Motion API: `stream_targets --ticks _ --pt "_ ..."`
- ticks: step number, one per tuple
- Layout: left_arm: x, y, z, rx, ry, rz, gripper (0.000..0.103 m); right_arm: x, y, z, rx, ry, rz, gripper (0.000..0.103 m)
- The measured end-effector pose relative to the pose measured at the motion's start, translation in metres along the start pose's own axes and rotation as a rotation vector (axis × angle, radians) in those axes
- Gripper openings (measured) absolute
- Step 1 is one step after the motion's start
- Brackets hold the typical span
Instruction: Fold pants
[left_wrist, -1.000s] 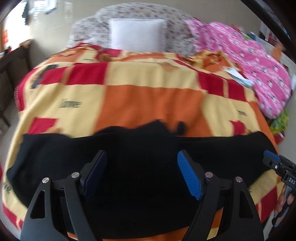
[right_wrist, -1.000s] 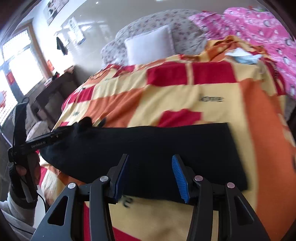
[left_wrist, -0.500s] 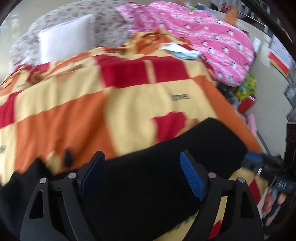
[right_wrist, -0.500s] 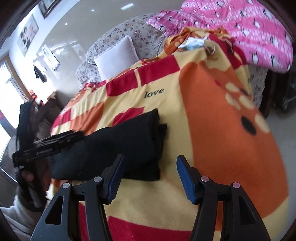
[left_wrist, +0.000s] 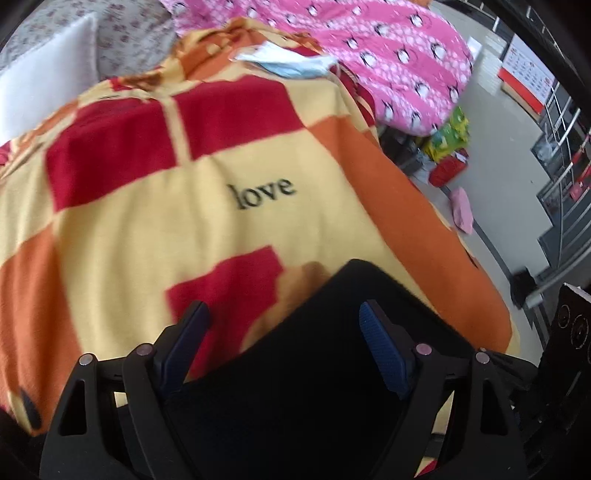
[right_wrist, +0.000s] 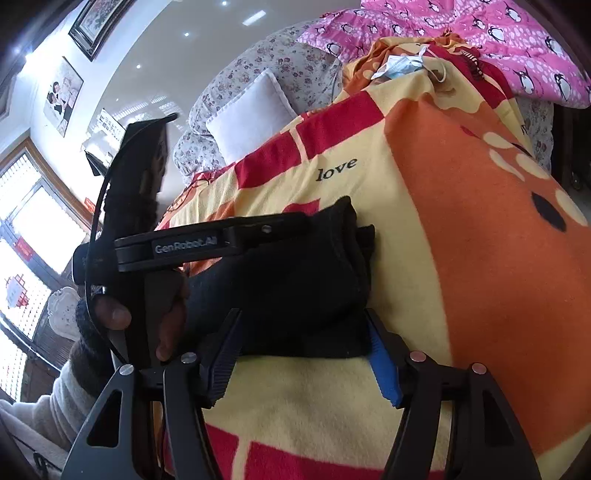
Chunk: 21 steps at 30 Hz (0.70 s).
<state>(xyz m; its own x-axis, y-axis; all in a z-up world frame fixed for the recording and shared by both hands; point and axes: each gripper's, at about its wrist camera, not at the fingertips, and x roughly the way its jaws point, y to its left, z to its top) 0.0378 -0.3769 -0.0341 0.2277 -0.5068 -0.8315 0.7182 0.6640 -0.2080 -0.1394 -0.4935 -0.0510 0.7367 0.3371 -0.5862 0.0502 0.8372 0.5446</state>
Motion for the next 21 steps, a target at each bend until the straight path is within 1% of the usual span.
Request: stream_targets --ticks 3,4,5,6,7,8,9,10,12,13,15,17,19,20,21 --pt "0.006 -0.011 0.001 0.031 0.004 0.004 0.084 0.003 -0.001 0.001 0.012 -0.025 0.006 0.065" --pt "0.006 -0.016 0.0 0.056 -0.007 0.01 0.084 0.004 0.001 0.001 0.007 -0.029 0.0 0.061" --pt "0.007 -0.019 0.0 0.071 -0.01 0.01 0.083 0.006 0.002 0.0 -0.002 -0.029 -0.009 0.044" --pt "0.008 -0.022 -0.001 0.083 -0.014 0.005 0.072 0.01 0.005 -0.001 -0.013 -0.018 -0.02 0.032" --pt "0.009 -0.024 -0.002 0.095 -0.014 -0.021 0.061 0.014 0.006 -0.002 -0.015 -0.009 -0.017 0.018" --pt "0.008 -0.027 -0.003 0.104 -0.018 -0.051 0.044 0.017 0.006 -0.002 -0.008 -0.012 -0.009 0.013" --pt "0.007 -0.031 -0.004 0.11 -0.015 -0.064 0.037 0.018 0.009 -0.002 -0.01 -0.02 -0.017 0.013" --pt "0.005 -0.032 -0.004 0.114 -0.017 -0.064 0.034 0.016 0.012 -0.001 -0.023 -0.032 -0.026 0.011" --pt "-0.002 -0.031 -0.002 0.108 -0.02 -0.081 0.023 0.011 0.022 0.004 -0.059 -0.052 -0.033 0.01" --pt "-0.012 -0.027 0.0 0.091 -0.033 -0.097 0.023 0.007 0.03 0.008 -0.08 -0.059 -0.03 0.009" --pt "-0.032 -0.017 0.002 0.063 -0.067 -0.091 0.023 0.002 0.042 0.014 -0.119 -0.075 -0.031 0.009" --pt "-0.059 -0.002 0.001 0.039 -0.108 -0.071 0.023 -0.005 0.06 0.022 -0.169 -0.096 -0.014 0.009" --pt "-0.089 0.02 -0.005 -0.001 -0.154 -0.03 0.026 -0.006 0.082 0.031 -0.221 -0.106 0.015 0.009" --pt "-0.105 0.037 -0.011 -0.033 -0.176 -0.004 0.032 -0.004 0.094 0.034 -0.252 -0.104 0.033 0.009" --pt "-0.118 0.05 -0.018 -0.061 -0.195 0.018 0.042 -0.001 0.108 0.036 -0.285 -0.101 0.052 0.009"
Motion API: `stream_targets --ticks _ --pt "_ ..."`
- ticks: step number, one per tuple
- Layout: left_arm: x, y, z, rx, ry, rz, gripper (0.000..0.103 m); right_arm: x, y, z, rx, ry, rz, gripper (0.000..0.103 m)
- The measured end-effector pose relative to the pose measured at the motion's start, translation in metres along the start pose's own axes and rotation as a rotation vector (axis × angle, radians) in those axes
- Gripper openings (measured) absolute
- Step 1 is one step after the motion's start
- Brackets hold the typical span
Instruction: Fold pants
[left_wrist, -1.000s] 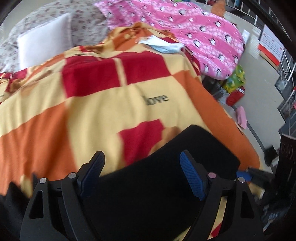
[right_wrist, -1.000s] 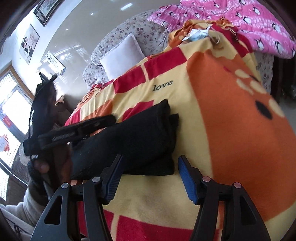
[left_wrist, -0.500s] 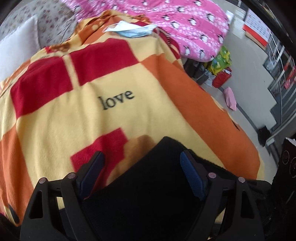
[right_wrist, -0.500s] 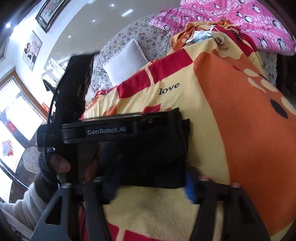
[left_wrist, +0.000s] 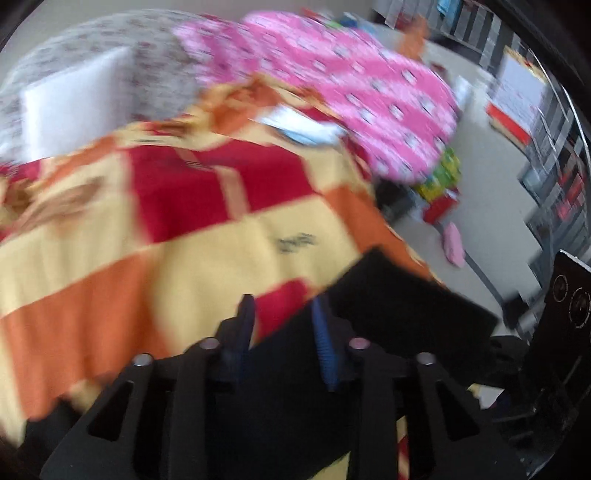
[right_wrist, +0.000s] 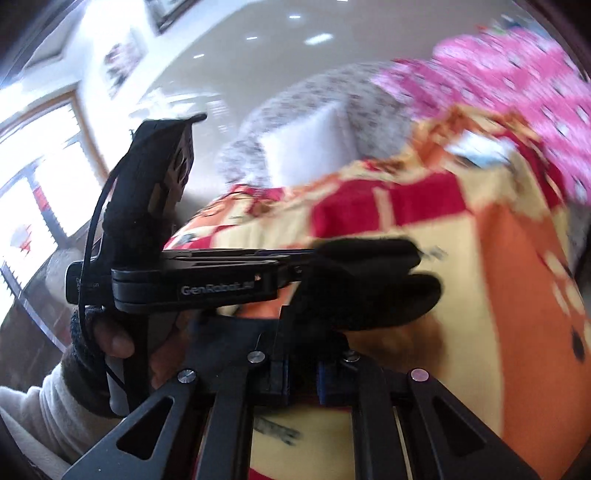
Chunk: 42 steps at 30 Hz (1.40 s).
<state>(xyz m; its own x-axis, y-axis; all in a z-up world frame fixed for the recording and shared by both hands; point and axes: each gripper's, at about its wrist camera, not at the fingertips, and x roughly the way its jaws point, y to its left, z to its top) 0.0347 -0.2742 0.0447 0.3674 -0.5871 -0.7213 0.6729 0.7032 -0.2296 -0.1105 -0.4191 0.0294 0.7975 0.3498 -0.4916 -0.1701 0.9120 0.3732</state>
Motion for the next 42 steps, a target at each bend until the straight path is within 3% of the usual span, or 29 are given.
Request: stream_targets --ticks 2,7,9,11,12,16,17,21,22,23,25,28,29,30,31,34,36,39,42 --pt "-0.033 0.036 -0.011 -0.069 -0.054 0.065 0.053 0.014 0.028 0.007 -0.07 0.02 0.056 0.009" --pt "-0.093 0.121 -0.054 -0.258 -0.133 0.221 0.055 0.082 0.096 -0.001 -0.208 0.147 0.187 0.01" --pt "-0.106 0.143 -0.076 -0.315 -0.141 0.274 0.06 0.124 0.12 -0.017 -0.227 0.256 0.255 0.016" --pt "-0.109 0.158 -0.097 -0.363 -0.128 0.286 0.063 0.155 0.135 -0.034 -0.243 0.37 0.26 0.029" --pt "-0.111 0.161 -0.104 -0.374 -0.122 0.291 0.063 0.161 0.14 -0.041 -0.255 0.398 0.255 0.032" --pt "-0.108 0.164 -0.13 -0.419 -0.1 0.304 0.07 0.12 0.125 -0.029 -0.18 0.341 0.359 0.051" --pt "-0.106 0.163 -0.133 -0.426 -0.097 0.291 0.074 0.108 0.117 -0.024 -0.166 0.308 0.351 0.056" --pt "-0.095 0.153 -0.138 -0.452 -0.109 0.263 0.085 0.084 0.079 -0.006 -0.126 0.215 0.179 0.055" --pt "-0.089 0.148 -0.138 -0.448 -0.1 0.268 0.085 0.088 0.072 -0.007 -0.114 0.224 0.132 0.048" --pt "-0.085 0.145 -0.138 -0.438 -0.092 0.285 0.086 0.092 0.068 -0.009 -0.112 0.24 0.094 0.033" --pt "-0.077 0.134 -0.135 -0.404 -0.099 0.343 0.087 0.107 0.058 -0.012 -0.111 0.267 0.053 0.025" --pt "-0.064 0.125 -0.129 -0.361 -0.083 0.354 0.087 0.121 0.051 -0.013 -0.099 0.267 0.037 0.022" --pt "-0.059 0.121 -0.126 -0.353 -0.073 0.332 0.082 0.123 0.05 -0.013 -0.09 0.263 0.037 0.022" --pt "-0.055 0.119 -0.125 -0.352 -0.067 0.303 0.057 0.126 0.046 -0.012 -0.08 0.261 0.042 0.022" --pt "-0.048 0.117 -0.123 -0.352 -0.035 0.254 0.043 0.129 0.045 -0.012 -0.073 0.259 0.045 0.022" --pt "-0.047 0.11 -0.121 -0.35 -0.039 0.278 0.031 0.132 0.044 -0.014 -0.079 0.262 0.043 0.022" --pt "-0.058 0.107 -0.122 -0.366 -0.045 0.266 0.012 0.128 0.042 -0.014 -0.07 0.261 0.049 0.023" --pt "-0.081 0.104 -0.127 -0.414 -0.041 0.187 0.012 0.116 0.053 -0.014 -0.113 0.262 0.043 0.027" --pt "-0.091 0.096 -0.133 -0.397 -0.037 0.202 0.012 0.109 0.066 -0.013 -0.146 0.261 0.078 0.028"
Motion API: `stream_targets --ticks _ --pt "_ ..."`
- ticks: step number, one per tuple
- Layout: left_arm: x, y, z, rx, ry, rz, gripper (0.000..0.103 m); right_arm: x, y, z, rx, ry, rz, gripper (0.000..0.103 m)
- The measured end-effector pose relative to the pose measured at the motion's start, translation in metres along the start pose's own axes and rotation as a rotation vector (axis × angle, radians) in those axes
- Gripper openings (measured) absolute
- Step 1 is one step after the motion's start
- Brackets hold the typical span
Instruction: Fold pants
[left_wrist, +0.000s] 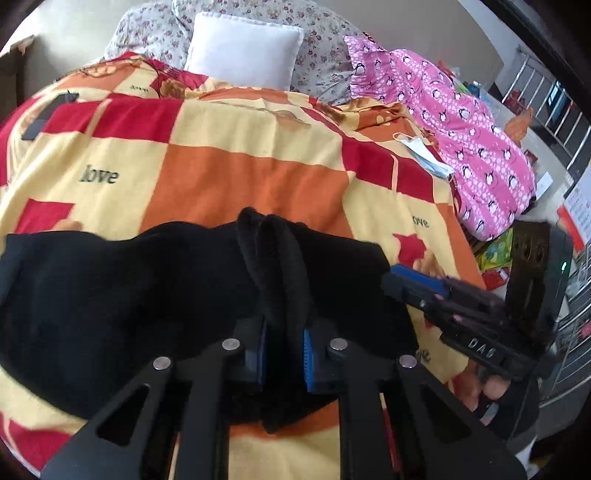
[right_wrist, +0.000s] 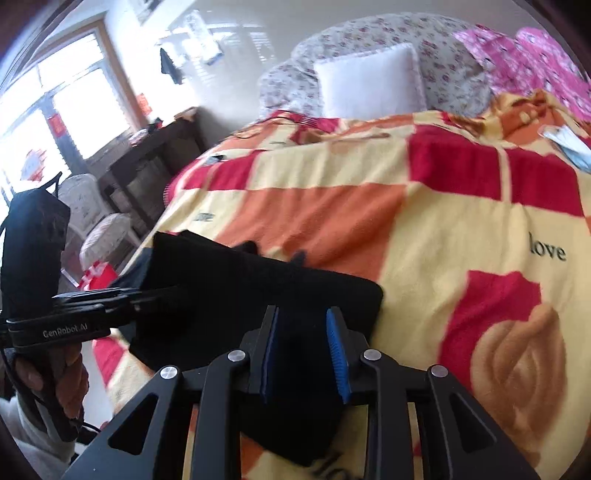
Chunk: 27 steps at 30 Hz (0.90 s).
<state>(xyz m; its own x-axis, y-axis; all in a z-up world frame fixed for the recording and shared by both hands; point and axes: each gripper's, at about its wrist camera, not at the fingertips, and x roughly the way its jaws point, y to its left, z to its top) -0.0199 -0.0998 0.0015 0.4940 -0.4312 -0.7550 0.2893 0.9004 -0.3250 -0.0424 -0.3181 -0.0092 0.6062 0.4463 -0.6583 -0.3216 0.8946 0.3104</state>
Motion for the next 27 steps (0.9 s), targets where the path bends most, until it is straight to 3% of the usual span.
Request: stream_targets --ticks 3,6,10,13,16,21,25,27 --pt "0.007 0.002 -0.006 0.008 0.018 0.035 0.014 0.007 0.012 0.0 -0.038 0.017 0.001 0.028" --pt "0.022 0.01 -0.002 -0.002 -0.007 0.105 0.02 0.028 0.012 -0.002 -0.035 0.047 -0.059 0.027" --pt "0.029 0.014 0.008 0.021 -0.052 0.153 0.028 0.031 0.013 -0.002 -0.03 0.036 -0.075 0.027" --pt "0.028 0.016 0.006 0.028 -0.055 0.155 0.029 0.026 0.017 -0.001 -0.032 0.038 -0.077 0.031" --pt "0.022 0.022 -0.001 0.023 -0.073 0.183 0.044 0.016 0.028 -0.005 -0.05 0.037 -0.036 0.04" --pt "0.015 0.027 -0.006 0.012 -0.095 0.196 0.054 0.02 0.048 -0.015 -0.103 0.07 -0.008 0.04" --pt "0.006 0.025 -0.006 0.02 -0.123 0.224 0.056 0.031 0.056 -0.019 -0.134 0.085 -0.055 0.041" --pt "0.0 0.023 -0.005 0.028 -0.145 0.244 0.062 0.027 0.059 -0.014 -0.13 0.083 -0.043 0.042"
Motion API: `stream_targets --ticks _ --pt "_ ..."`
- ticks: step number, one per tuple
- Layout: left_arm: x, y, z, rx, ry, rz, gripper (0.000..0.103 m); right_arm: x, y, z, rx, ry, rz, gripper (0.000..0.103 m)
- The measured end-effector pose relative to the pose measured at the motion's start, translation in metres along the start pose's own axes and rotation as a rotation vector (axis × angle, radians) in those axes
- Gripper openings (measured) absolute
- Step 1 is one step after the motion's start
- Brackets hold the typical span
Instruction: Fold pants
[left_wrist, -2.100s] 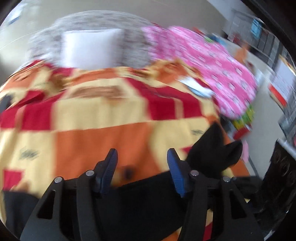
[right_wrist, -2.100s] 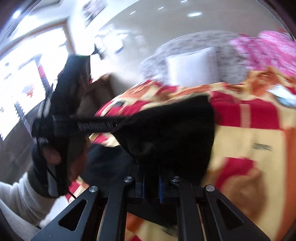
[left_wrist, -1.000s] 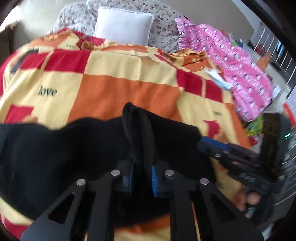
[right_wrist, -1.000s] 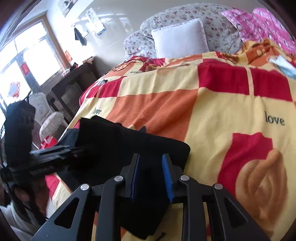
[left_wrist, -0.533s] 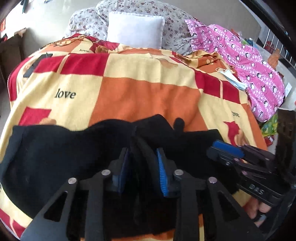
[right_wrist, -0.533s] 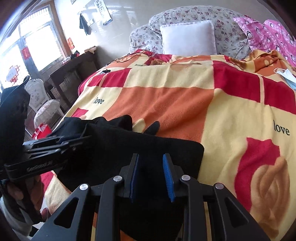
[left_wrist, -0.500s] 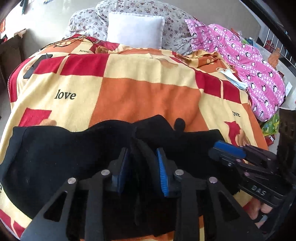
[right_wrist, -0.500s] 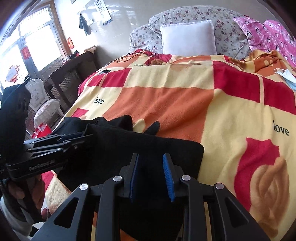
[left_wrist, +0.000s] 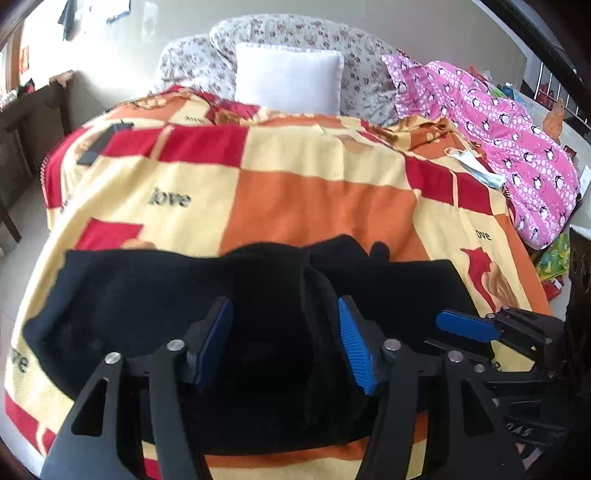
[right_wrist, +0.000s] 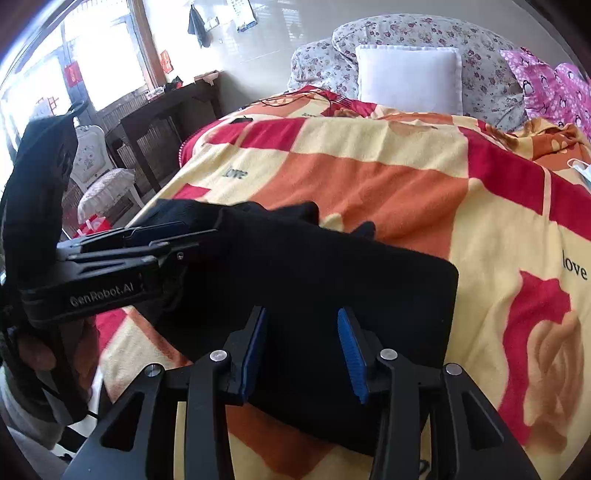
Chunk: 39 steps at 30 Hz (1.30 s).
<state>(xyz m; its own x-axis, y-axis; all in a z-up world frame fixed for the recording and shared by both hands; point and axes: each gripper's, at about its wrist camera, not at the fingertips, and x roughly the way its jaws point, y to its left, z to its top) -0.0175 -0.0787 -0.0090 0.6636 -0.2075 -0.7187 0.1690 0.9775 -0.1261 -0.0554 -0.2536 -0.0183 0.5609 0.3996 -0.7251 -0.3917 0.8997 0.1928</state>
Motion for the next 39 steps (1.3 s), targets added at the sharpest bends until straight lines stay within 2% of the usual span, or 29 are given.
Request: stream_targets --ticks 5,11,15,20,39 --pt "-0.012 0.01 0.006 -0.012 -0.044 0.035 0.067 -0.008 0.007 0.009 -0.004 -0.023 0.019 0.042" --pt "-0.017 0.021 0.006 -0.022 -0.069 0.081 0.069 0.003 0.022 0.013 -0.033 -0.001 0.037 0.042" --pt "-0.018 0.028 0.003 -0.031 -0.071 0.096 0.07 0.014 0.028 0.016 -0.043 0.013 0.045 0.042" --pt "-0.019 0.037 0.001 -0.041 -0.079 0.123 0.07 0.031 0.032 0.016 -0.046 0.043 0.028 0.048" --pt "-0.022 0.063 -0.005 -0.084 -0.085 0.169 0.07 0.024 0.045 0.038 -0.073 0.019 0.042 0.052"
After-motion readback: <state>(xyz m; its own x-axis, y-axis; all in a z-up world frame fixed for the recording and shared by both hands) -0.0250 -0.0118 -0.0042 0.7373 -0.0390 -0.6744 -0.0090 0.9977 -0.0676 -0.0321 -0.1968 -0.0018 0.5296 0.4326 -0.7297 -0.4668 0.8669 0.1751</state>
